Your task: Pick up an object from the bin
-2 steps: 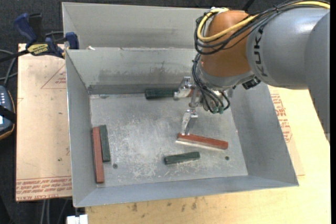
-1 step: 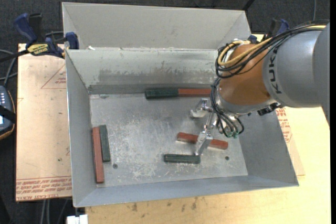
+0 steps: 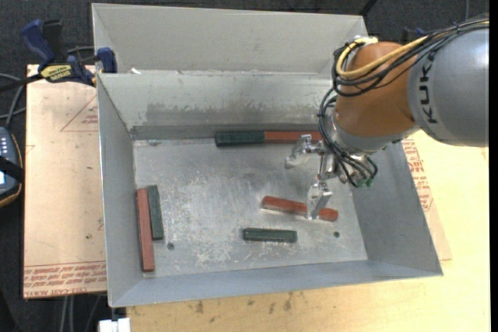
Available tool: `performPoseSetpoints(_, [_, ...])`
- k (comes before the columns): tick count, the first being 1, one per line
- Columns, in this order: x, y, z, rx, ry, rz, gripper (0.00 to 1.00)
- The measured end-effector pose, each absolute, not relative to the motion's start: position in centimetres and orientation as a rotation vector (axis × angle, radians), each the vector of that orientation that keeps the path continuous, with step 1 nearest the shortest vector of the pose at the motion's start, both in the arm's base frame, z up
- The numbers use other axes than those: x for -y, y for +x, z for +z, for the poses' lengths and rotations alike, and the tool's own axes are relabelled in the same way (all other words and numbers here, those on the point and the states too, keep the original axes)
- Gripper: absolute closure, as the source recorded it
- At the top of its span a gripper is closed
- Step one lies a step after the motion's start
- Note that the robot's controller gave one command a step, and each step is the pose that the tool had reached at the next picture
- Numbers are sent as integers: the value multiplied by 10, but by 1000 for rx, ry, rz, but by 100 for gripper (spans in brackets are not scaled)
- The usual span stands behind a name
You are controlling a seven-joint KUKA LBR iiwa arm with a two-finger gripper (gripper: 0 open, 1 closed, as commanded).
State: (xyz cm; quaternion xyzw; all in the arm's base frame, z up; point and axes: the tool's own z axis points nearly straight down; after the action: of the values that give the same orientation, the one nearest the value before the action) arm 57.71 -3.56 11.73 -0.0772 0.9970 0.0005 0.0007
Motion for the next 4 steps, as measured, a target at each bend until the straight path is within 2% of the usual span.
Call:
performPoseSetpoints(1, [34, 571, 77, -3136, 105, 3, 0])
performPoseSetpoints(2, [34, 571, 73, -3120, 9, 2, 0])
performPoseSetpoints(3, [33, 576, 81, -3124, 105, 2, 100])
performPoseSetpoints(4, [33, 576, 81, -3124, 105, 1, 100])
